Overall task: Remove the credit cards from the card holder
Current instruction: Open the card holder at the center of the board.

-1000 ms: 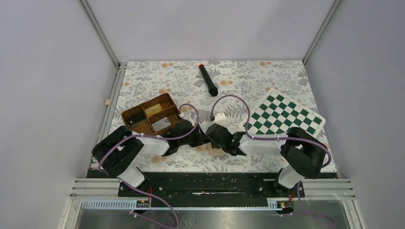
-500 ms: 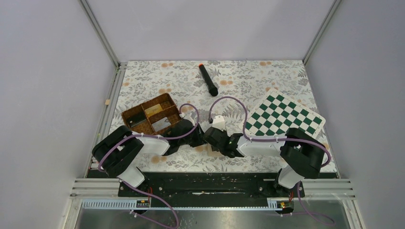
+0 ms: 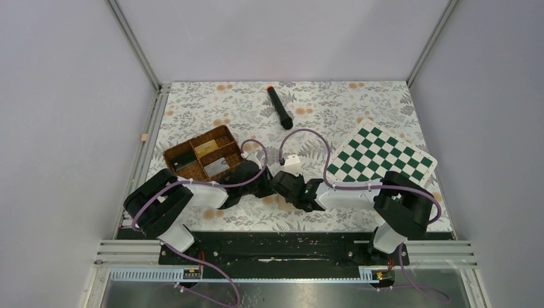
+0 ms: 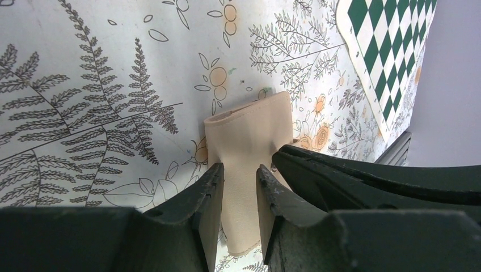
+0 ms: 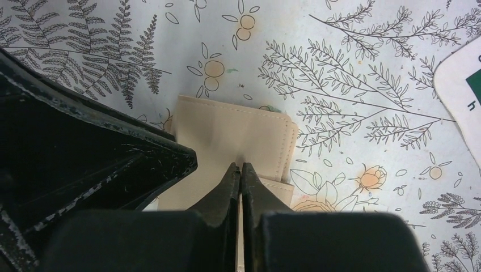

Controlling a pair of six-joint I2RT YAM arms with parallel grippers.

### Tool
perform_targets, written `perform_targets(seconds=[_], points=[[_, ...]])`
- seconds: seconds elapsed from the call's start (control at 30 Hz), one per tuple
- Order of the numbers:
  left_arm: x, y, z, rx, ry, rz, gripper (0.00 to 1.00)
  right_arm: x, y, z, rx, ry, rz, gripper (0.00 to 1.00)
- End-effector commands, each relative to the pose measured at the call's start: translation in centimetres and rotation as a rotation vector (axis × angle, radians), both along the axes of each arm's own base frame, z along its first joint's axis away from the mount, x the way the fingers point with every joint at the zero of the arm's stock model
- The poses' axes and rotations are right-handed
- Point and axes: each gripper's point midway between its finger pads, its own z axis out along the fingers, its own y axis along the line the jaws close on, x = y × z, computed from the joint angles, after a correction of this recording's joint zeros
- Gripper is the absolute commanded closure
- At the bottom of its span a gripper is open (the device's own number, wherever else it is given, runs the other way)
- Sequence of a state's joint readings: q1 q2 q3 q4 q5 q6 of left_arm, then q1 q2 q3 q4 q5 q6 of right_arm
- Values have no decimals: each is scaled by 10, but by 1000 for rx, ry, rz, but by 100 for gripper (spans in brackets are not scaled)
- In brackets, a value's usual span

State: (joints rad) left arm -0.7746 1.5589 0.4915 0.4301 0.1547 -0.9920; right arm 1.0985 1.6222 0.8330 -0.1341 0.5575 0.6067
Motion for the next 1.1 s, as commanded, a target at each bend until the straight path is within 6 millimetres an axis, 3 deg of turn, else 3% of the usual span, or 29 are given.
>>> perform_targets(seconds=[0.0, 0.17, 0.33, 0.47, 0.6, 0.87, 1.07], points=[[-5, 7, -15, 63, 45, -5, 71, -3, -12, -2, -41, -8, -3, 100], [-7, 9, -19, 73, 51, -5, 71, -4, -10, -2, -4, -12, 6, 100], [-8, 10, -21, 79, 57, -4, 71, -5, -7, 16, 81, -54, 24, 100], [-7, 10, -19, 80, 53, -5, 71, -2, -18, 25, 107, -82, -14, 100], [-7, 10, -18, 94, 49, -15, 67, -1, -39, 13, 124, -54, -95, 100], [-10, 13, 4, 223, -68, -44, 42, -3, -47, 14, 290, -34, -150, 100], [-32, 14, 14, 392, -170, -74, 27, -4, -47, 28, 454, -66, -160, 100]])
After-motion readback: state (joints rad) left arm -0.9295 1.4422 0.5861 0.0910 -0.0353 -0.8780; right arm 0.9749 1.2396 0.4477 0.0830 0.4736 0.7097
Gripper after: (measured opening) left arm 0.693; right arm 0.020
